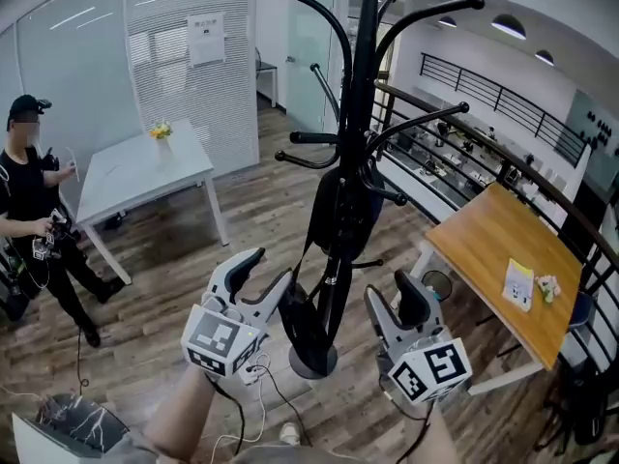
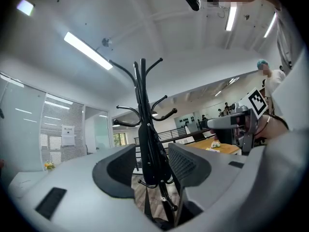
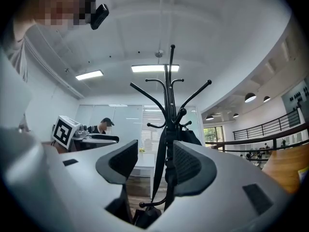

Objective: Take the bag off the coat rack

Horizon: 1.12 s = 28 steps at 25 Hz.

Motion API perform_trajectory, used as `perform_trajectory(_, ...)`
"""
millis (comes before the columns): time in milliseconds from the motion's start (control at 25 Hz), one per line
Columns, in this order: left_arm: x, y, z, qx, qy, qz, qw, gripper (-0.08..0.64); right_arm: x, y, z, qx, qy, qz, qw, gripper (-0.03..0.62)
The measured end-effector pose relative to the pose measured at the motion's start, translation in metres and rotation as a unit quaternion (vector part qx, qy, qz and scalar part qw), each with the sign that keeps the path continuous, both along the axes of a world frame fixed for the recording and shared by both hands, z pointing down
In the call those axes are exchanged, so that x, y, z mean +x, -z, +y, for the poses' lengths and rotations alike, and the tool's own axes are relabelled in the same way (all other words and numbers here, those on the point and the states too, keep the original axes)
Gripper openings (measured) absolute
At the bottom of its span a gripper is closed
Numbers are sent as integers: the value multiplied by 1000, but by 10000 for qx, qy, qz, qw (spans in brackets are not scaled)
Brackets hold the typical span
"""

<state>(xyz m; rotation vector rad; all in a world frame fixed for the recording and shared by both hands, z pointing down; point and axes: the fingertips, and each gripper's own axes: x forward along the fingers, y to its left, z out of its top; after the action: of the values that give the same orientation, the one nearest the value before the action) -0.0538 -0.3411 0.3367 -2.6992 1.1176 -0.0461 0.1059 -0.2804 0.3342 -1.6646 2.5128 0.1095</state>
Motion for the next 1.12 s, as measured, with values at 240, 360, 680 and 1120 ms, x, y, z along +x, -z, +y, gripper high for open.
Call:
perform_trajectory(240, 26, -28, -54, -404, -281, -8, 9988, 218, 5, -19, -56, -258, -72, -101, 9996, 236)
perform_trajectory(360, 40, -44, -75, -658, -361, 5, 9972, 221, 2, -27, -81, -404, -4, -134, 9991, 250)
perform_trajectory(680, 72, -82, -119, -1064, -476, -115, 9931, 221, -10, -63, -135, -766, 173, 45, 9969, 281)
perform_trajectory(1120, 89, -110, -143, -1582, -589, 51, 9856, 110, -23, -87, -166, -1021, 770, 7, 9918, 279)
